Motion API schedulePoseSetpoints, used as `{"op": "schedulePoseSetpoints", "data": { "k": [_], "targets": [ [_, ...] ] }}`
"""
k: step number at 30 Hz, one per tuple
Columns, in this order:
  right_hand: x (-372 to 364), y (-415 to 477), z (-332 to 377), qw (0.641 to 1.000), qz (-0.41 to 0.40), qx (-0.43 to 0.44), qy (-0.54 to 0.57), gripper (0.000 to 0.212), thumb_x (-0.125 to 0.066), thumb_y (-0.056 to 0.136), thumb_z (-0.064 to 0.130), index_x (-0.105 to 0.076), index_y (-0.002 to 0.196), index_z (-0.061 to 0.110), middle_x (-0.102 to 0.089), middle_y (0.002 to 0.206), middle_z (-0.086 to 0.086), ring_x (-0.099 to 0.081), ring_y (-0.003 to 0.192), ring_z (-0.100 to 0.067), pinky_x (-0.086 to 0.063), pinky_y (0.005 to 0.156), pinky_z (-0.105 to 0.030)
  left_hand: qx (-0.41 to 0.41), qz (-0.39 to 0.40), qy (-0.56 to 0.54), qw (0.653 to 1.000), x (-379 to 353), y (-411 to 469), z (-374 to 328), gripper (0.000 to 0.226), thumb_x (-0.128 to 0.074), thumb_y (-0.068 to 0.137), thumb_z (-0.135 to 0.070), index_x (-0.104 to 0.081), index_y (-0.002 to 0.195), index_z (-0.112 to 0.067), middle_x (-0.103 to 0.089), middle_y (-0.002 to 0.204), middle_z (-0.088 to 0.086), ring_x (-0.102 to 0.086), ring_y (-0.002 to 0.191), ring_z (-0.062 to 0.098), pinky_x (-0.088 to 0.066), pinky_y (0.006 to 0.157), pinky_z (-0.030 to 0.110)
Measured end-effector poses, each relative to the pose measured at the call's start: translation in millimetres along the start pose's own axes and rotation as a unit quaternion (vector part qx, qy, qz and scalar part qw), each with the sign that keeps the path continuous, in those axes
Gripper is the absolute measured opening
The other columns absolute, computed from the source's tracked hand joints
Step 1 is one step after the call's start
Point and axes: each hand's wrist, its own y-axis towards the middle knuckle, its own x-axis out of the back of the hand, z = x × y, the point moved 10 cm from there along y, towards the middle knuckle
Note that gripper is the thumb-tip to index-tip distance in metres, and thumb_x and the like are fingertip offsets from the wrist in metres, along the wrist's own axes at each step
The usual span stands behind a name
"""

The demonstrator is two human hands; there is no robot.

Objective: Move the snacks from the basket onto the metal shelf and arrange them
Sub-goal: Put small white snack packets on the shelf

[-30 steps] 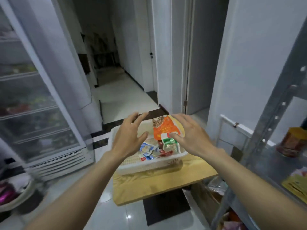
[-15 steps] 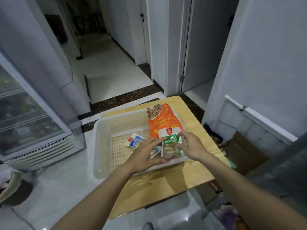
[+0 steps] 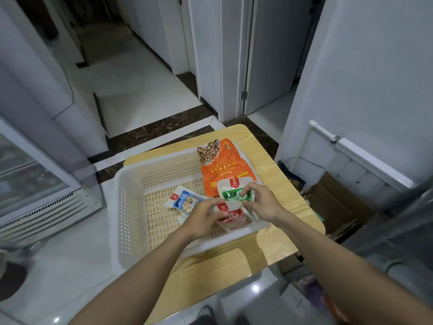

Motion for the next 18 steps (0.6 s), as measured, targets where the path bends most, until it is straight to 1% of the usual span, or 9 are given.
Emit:
{"op": "schedulePoseSetpoints", "data": {
  "k": [1, 2, 5, 8, 11, 13, 15, 16, 18],
  "targets": [
    [1, 0, 4, 1.0, -0.008, 0.016, 0.014, 0.028, -0.067, 0.087, -0.003, -0.058, 0.083, 0.023, -0.062, 0.106, -0.003, -0.063, 0.101, -0.036, -0.054, 0.085, -0.051, 0.005, -0.022, -0.023, 0.999, 6, 2, 1, 0.022, -0.066, 0.091, -0.01, -0.066, 0.109, -0.023, -0.068, 0.108, -0.01, -0.064, 0.104, 0.012, -0.055, 0.087, 0.027],
    [4, 0, 10, 0.999, -0.017, 0.031, 0.035, 0.028, -0.065, 0.088, -0.005, -0.059, 0.084, 0.022, -0.062, 0.104, -0.001, -0.062, 0.104, -0.032, -0.054, 0.087, -0.049, 0.011, -0.049, -0.051, 0.997, 14, 3, 1, 0.022, -0.067, 0.09, -0.011, -0.066, 0.11, -0.021, -0.068, 0.11, -0.006, -0.064, 0.106, 0.015, -0.056, 0.089, 0.033],
    [12, -1, 26, 0.99, -0.031, 0.042, 0.129, 0.023, -0.06, 0.093, -0.004, -0.064, 0.092, 0.019, -0.061, 0.116, 0.0, -0.062, 0.11, -0.024, -0.059, 0.082, -0.045, 0.02, -0.132, -0.138, 0.981, 38, 3, -7, 0.025, -0.069, 0.088, -0.011, -0.063, 0.111, -0.018, -0.066, 0.113, 0.0, -0.064, 0.107, 0.021, -0.059, 0.084, 0.038],
    [20, -4, 42, 0.981, -0.028, 0.037, 0.186, 0.019, -0.057, 0.096, 0.002, -0.067, 0.097, 0.019, -0.061, 0.121, -0.003, -0.065, 0.105, -0.021, -0.061, 0.076, -0.04, 0.005, -0.21, -0.182, 0.961, 60, -2, -25, 0.03, -0.071, 0.087, -0.011, -0.061, 0.114, -0.018, -0.062, 0.115, -0.008, -0.065, 0.103, 0.012, -0.061, 0.075, 0.035],
    [20, -12, 51, 0.971, -0.007, 0.02, 0.239, 0.021, -0.055, 0.097, 0.002, -0.072, 0.096, 0.015, -0.063, 0.119, -0.004, -0.067, 0.102, -0.019, -0.06, 0.078, -0.038, -0.023, -0.245, -0.165, 0.955, 70, -7, -45, 0.031, -0.069, 0.088, -0.01, -0.061, 0.117, -0.016, -0.06, 0.116, -0.016, -0.061, 0.103, -0.002, -0.059, 0.077, 0.033],
    [20, -18, 52, 0.962, 0.003, -0.004, 0.274, 0.023, -0.055, 0.096, 0.002, -0.075, 0.095, 0.014, -0.067, 0.115, -0.004, -0.067, 0.103, -0.02, -0.059, 0.083, -0.038, -0.037, -0.255, -0.153, 0.954, 70, -11, -57, 0.022, -0.068, 0.089, -0.008, -0.063, 0.108, -0.018, -0.061, 0.115, -0.015, -0.058, 0.109, 0.002, -0.059, 0.08, 0.035],
    [21, -24, 52, 0.957, 0.006, -0.004, 0.289, 0.017, -0.062, 0.093, 0.011, -0.078, 0.096, 0.017, -0.071, 0.113, -0.003, -0.065, 0.109, -0.024, -0.055, 0.092, -0.044, -0.042, -0.263, -0.146, 0.953, 69, -17, -67, 0.014, -0.067, 0.089, -0.008, -0.063, 0.094, -0.021, -0.063, 0.107, -0.018, -0.057, 0.109, 0.007, -0.058, 0.082, 0.04],
    [22, -30, 54, 0.955, 0.008, -0.001, 0.297, 0.013, -0.068, 0.09, 0.016, -0.077, 0.098, 0.018, -0.071, 0.113, -0.003, -0.067, 0.108, -0.024, -0.055, 0.091, -0.045, -0.042, -0.264, -0.142, 0.953, 68, -18, -70, 0.014, -0.068, 0.089, -0.009, -0.062, 0.087, -0.021, -0.064, 0.101, -0.022, -0.058, 0.107, 0.007, -0.057, 0.083, 0.041],
    [26, -44, 55, 0.953, -0.004, 0.002, 0.302, 0.018, -0.075, 0.082, 0.014, -0.075, 0.1, 0.016, -0.069, 0.112, -0.003, -0.07, 0.101, -0.024, -0.059, 0.083, -0.045, -0.042, -0.263, -0.131, 0.955, 63, -21, -74, 0.012, -0.069, 0.088, -0.012, -0.062, 0.082, -0.02, -0.065, 0.094, -0.02, -0.059, 0.101, 0.005, -0.053, 0.084, 0.037]
  ]
}}
